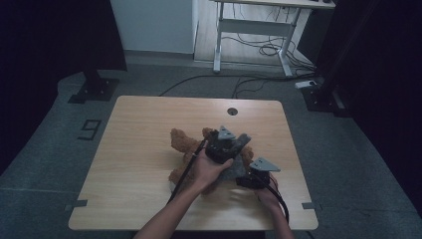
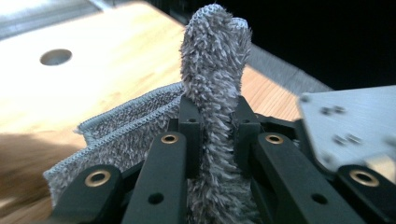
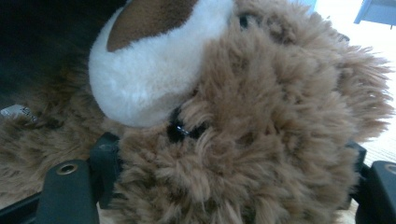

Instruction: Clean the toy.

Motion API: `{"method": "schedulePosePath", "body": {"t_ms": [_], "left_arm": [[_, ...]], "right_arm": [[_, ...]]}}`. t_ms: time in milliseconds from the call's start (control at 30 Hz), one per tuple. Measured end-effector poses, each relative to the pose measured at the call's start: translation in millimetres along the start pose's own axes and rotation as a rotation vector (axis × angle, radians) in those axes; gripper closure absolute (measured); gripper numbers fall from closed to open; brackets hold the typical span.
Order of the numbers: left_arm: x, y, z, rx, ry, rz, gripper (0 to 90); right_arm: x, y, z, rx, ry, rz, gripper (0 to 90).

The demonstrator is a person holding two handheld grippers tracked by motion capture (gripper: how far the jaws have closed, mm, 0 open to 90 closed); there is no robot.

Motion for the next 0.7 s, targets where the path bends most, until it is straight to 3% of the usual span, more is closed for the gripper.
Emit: {"method": "schedulePosePath", "body": {"t_ms": [100, 167, 433, 500, 567, 600, 633, 700], "left_arm": [[-10.5, 8.8, -21.8, 0.055, -0.041, -0.052, 78.3], [-10.7, 15.2, -29.6, 0.054, -0.059, -0.06, 78.3], [5.5, 30.0, -16.6, 0.005, -0.074, -0.043, 78.8], [17.6, 34.1, -8.3, -0.008, -0.122, -0.017, 78.7], [31.9, 42.0, -5.6, 0.027, -0.169, -0.004, 78.9], [39.3, 47.9, -5.0, 0.034, -0.148, 0.023, 78.9], [45.3, 52.5, -2.4, 0.021, -0.111, 0.06, 78.9], [52.3, 58.1, 5.5, -0.004, -0.072, 0.095, 78.9]], "right_arm": [[0.0, 0.3, 0.0, 0.003, 0.0, -0.002, 23.5], [-0.2, 0.4, -0.3, 0.004, 0.001, -0.001, 23.5], [4.8, 0.7, -2.5, 0.019, 0.047, 0.05, 23.6], [4.5, 0.7, -2.7, 0.019, 0.045, 0.043, 23.6], [1.9, 1.0, -2.1, 0.013, 0.028, 0.015, 23.6], [-0.7, 0.9, -1.4, 0.003, 0.01, -0.009, 23.5], [-1.9, 1.4, -1.1, 0.001, 0.0, -0.013, 23.5], [-1.4, 1.2, -1.5, -0.002, 0.005, -0.005, 23.4]]}}
Point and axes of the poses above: each handheld gripper's, and its own axes: z roughly backward along the jaws, y roughly out of its underside, x roughly to its left, the point moved 7 cm from there along -z, roughly forward along the jaws, and after that the axes turned 11 degrees about x, right-handed, at the moved point
